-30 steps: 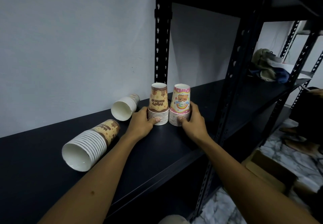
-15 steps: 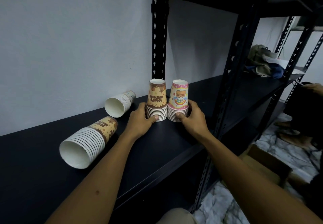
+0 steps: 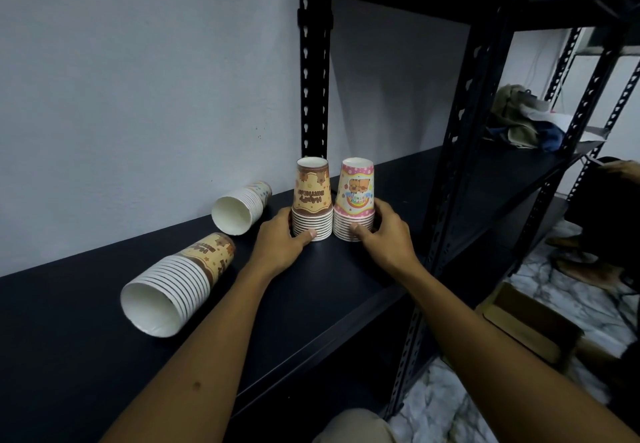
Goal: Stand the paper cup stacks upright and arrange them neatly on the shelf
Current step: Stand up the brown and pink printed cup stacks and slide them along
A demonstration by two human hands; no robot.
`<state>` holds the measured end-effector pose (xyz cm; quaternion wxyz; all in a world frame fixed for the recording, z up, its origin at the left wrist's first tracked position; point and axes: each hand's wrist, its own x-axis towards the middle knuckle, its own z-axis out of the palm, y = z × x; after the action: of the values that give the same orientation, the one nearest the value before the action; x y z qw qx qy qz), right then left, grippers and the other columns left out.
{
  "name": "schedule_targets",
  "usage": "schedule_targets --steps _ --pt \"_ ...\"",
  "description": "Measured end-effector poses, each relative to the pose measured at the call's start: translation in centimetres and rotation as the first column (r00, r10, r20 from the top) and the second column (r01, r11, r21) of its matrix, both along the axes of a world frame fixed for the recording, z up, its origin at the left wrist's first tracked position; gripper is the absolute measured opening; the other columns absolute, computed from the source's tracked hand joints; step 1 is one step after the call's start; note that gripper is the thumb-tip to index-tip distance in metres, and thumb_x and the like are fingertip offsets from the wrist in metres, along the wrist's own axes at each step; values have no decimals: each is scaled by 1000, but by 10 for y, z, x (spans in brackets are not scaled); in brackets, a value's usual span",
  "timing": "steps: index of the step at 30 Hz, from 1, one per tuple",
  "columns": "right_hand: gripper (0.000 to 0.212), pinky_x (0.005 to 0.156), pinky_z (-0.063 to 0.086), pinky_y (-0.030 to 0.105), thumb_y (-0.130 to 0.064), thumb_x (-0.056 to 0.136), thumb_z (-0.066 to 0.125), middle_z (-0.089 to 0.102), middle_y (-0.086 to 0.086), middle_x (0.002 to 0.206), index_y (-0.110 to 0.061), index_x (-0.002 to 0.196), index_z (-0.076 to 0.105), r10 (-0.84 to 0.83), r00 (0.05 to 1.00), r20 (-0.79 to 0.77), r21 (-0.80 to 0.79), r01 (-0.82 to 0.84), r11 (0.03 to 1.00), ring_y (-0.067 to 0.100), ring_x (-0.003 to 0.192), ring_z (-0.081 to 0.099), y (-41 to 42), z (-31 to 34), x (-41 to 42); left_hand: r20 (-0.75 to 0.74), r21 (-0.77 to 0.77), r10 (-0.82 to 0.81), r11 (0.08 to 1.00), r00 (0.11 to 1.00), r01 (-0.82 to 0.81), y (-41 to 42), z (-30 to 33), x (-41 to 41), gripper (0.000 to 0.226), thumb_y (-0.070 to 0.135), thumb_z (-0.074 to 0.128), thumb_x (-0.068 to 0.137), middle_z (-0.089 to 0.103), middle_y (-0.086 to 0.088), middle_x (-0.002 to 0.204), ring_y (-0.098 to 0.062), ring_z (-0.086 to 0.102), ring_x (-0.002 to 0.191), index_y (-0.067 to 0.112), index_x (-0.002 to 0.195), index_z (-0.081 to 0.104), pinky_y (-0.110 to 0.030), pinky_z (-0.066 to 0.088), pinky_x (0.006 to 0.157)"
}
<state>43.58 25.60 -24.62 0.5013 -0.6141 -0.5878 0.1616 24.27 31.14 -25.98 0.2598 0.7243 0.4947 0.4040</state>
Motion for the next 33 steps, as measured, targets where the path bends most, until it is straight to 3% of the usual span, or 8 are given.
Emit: schedule_targets --steps 14,20,25,30,33 --pt "58 89 44 23 -19 84 71 60 6 129 -10 136 46 -8 1000 16 -12 8 1000 19 116 58 0 -1 0 -15 -4 16 1000 1000 -16 -7 4 0 62 25 73 80 60 -5 130 -20 57 118 11 135 47 -38 46 102" --pt "57 87 44 22 -19 84 71 61 7 128 -9 135 47 -13 1000 27 -20 13 1000 20 114 59 -1 -2 -1 -24 -2 45 999 999 -45 -18 7 -3 61 18 71 82 57 -8 133 -19 55 120 7 137 45 -24 42 97" --pt "54 87 45 25 -18 84 72 62 9 125 -6 131 49 -35 998 42 -22 36 999 22 113 59 -3 -2 -1 -23 -62 99 993 995 -101 -34 7 -10 72 20 70 84 49 -13 140 -21 50 126 7 145 34 -33 41 105" --pt "64 98 50 44 -32 83 71 59 12 130 -4 135 46 -107 992 66 -36 110 993 26 119 57 -8 -6 0 -126 -14 105 994 986 -108 -58 7 -19 56 23 68 85 55 -9 135 -20 54 121 13 137 48 -25 42 97" --pt "53 95 51 42 -28 83 70 61 13 123 -6 128 53 -131 986 103 6 131 991 27 113 59 -21 -8 -6 -237 26 118 993 964 -115 -71 8 -22 41 27 64 88 60 -6 127 -19 55 116 16 127 58 -26 43 93"
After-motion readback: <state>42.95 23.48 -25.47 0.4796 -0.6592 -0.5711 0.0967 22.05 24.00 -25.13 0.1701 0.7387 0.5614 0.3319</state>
